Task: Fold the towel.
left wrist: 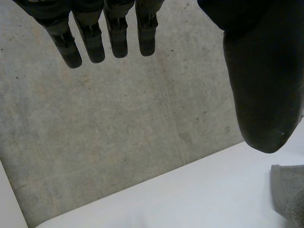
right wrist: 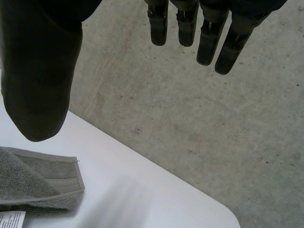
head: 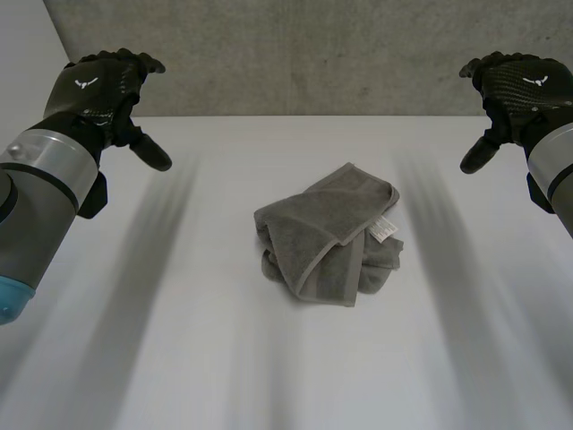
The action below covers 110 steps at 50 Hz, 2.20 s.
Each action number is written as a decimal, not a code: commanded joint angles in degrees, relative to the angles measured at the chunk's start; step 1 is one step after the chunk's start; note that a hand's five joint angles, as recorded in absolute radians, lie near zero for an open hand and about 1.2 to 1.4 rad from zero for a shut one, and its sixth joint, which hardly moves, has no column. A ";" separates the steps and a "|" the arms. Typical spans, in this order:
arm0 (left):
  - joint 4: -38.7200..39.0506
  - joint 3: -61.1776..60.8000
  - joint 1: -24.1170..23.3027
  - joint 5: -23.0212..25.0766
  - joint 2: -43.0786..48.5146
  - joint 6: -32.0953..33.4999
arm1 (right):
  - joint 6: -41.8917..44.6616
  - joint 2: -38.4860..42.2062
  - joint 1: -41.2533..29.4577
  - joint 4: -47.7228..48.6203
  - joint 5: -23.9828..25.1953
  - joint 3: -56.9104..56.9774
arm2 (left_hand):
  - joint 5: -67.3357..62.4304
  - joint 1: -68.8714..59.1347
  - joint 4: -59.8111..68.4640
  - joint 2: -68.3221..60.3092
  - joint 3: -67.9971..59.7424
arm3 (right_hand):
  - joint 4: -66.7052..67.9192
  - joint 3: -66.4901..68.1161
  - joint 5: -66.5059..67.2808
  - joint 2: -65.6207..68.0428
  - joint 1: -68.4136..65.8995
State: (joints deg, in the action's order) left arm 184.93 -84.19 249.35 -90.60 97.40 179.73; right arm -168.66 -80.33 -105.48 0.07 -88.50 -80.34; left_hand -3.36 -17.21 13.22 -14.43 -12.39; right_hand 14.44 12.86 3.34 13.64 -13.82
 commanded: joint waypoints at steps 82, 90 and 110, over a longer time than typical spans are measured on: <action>5.44 17.75 -11.34 1.91 29.25 13.19 | 23.64 31.72 -4.12 -6.84 26.89 28.31 | -66.64 -62.79 -3.22 -65.57 2.39 | -4.44 -2.86 66.66 66.36 -66.18; 9.75 32.87 -10.28 5.43 26.96 18.82 | 18.19 27.59 -10.01 4.50 14.41 48.35 | -66.64 -62.79 -3.22 -65.57 2.39 | -4.44 -2.86 66.66 66.36 -66.18; 21.00 -2.26 -3.96 26.95 7.62 20.47 | 22.11 6.32 -5.01 12.14 26.01 -2.94 | -27.75 -23.91 -3.22 -26.68 2.39 | -4.44 -2.86 66.66 66.36 -66.18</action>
State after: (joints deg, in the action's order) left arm 206.60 -74.49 243.70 -69.09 104.25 198.03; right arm -157.26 -73.22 -112.44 12.58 -63.51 -65.75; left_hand -50.48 -59.96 13.22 -60.12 -12.39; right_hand 14.44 12.86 67.20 74.77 -73.42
